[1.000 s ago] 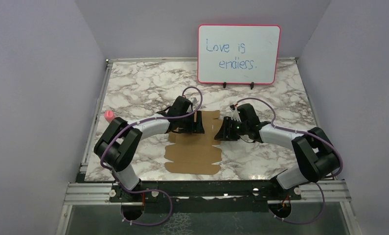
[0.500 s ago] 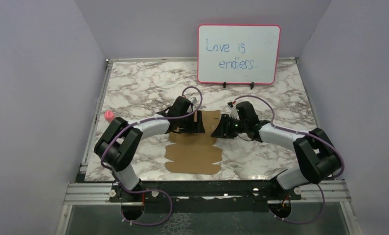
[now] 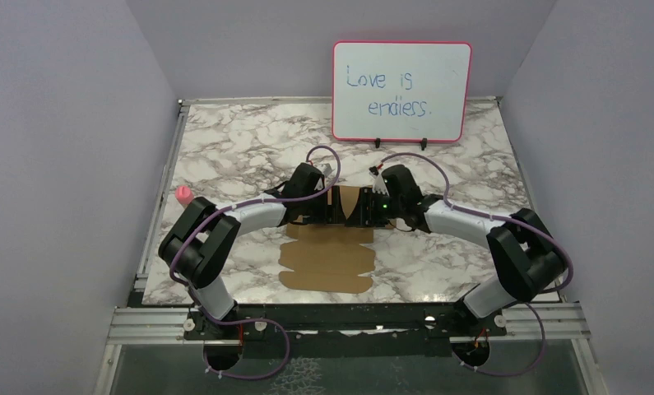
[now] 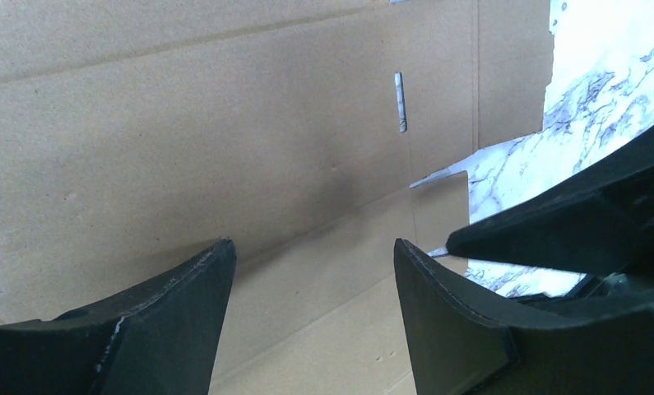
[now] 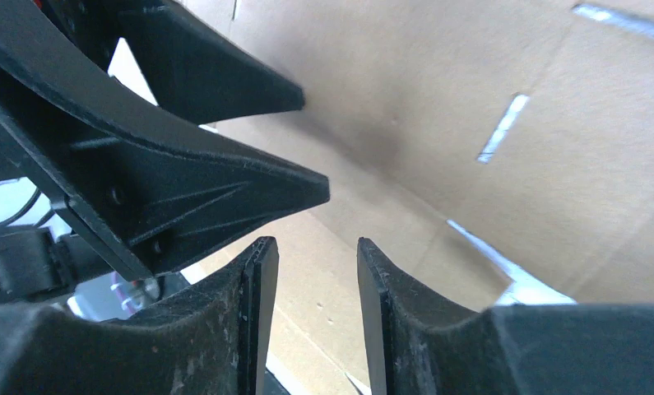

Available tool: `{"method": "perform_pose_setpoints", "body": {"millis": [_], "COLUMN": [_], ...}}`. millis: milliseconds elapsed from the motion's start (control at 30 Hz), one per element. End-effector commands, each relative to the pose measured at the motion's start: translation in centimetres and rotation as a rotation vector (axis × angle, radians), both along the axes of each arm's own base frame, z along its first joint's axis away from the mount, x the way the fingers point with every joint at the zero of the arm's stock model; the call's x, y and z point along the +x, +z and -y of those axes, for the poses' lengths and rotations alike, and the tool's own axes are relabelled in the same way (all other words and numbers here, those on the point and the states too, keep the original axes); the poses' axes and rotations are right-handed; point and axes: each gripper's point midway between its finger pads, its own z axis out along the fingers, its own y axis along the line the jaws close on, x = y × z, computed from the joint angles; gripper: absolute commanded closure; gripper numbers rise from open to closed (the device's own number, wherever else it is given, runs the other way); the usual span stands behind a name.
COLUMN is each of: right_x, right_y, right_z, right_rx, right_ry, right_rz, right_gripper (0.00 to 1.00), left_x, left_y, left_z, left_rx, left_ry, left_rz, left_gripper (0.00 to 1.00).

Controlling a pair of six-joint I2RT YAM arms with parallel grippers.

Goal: Fold the paper box

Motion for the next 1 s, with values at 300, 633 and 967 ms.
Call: {"method": "perform_pose_setpoints", "body": {"millis": [300,633,967], "right_x": [5.3,5.2,5.3], "right_y": [0.8,-3.3,-3.9], "right_z": [12.0,12.5,11.4], "right_rx": [-0.315,-0.249,-0.216], "right_ry": [-0.306,-0.314,-0.262], "right_rz": [0.175,0.054,0.013], "right_gripper": [0.49,0.51,0.73], "left_x": [1.0,1.9,1.3], "left_y": [1.7,0.6,-0.9], "left_z": [-0.9,-1.1,-1.0], "left_rx": [0.049,0.063,0.059], "left_ry": [0.019,0.026,0.014], "left_rz": [0.067,0.057,0.019], "left_gripper": [0.26,0.26,0.26]}}
